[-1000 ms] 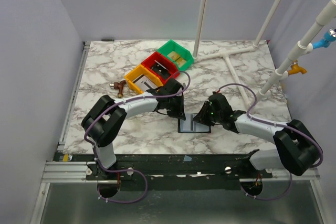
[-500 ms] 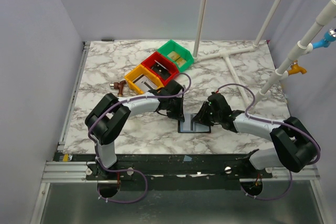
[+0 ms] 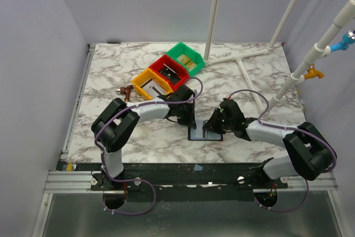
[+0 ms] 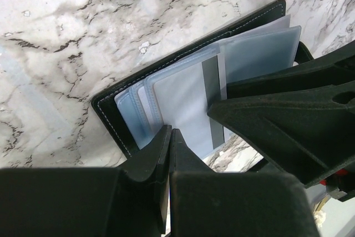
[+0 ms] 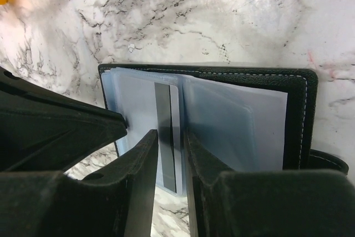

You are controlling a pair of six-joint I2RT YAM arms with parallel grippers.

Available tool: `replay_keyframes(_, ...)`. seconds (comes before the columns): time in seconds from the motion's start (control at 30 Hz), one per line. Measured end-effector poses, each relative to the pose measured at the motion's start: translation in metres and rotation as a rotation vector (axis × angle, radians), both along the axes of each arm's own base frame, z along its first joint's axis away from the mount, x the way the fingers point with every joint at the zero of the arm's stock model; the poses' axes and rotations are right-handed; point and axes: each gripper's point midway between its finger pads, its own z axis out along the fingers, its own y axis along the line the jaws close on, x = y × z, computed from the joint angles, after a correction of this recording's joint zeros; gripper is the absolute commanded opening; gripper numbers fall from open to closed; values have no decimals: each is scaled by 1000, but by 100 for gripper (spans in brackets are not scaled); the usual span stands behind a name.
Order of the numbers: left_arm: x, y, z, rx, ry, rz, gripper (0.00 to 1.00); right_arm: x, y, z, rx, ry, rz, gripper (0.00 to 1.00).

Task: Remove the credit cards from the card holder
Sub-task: Remove the credit card from the card holder.

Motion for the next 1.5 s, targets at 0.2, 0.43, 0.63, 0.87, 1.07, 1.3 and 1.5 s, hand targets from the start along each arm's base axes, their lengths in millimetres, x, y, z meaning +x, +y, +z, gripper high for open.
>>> replay_keyframes(0.2, -1, -5, 0, -9, -3, -4, 1, 0, 0, -1, 9, 5, -3, 24)
replay_keyframes(0.43, -2, -7, -1, -11, 1, -2, 0, 2, -9, -3, 85, 17, -26, 24)
replay_keyframes(0.63, -1, -9, -1, -17, 2, -2, 0, -6, -9, -1, 183, 19, -6, 24)
replay_keyframes(0.87, 0, -11, -1, -20, 4, -3, 0, -13, -15, 0, 287, 43, -21, 24)
replay_keyframes(1.07, -2, -13, -1, -20, 4, -9, 0, -14, -13, 4, 339, 42, -18, 21)
replay_keyframes(1.3, -1, -13, -1, -21, 7, -7, 0, -16, -12, 1, 355, 62, -24, 16)
replay_keyframes(1.5, -1, -13, -1, -22, 7, -6, 0, -15, -16, -2, 367, 68, -49, 9)
